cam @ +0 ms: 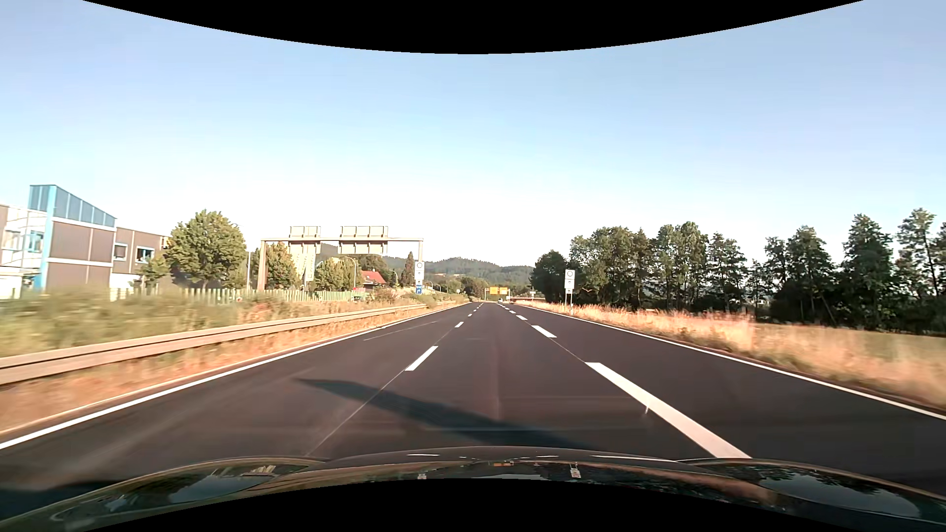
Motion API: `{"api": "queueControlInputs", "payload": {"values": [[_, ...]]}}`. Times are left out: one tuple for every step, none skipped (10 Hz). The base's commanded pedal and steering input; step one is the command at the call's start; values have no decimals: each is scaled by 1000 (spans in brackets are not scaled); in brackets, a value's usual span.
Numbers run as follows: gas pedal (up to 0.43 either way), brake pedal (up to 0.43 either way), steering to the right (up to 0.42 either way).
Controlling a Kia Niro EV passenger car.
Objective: Follow the waypoints while adhering to traffic rules and regulations
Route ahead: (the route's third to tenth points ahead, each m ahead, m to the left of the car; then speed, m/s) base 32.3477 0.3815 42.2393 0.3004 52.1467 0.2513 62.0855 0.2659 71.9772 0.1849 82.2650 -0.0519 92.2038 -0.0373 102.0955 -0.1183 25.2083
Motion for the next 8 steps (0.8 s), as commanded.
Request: {"api": "queueControlInputs", "payload": {"values": [[209, 0, 2], [209, 0, 3], [209, 0, 3], [209, 0, 3], [209, 0, 3], [209, 0, 3], [209, 0, 3], [209, 0, 2]]}}
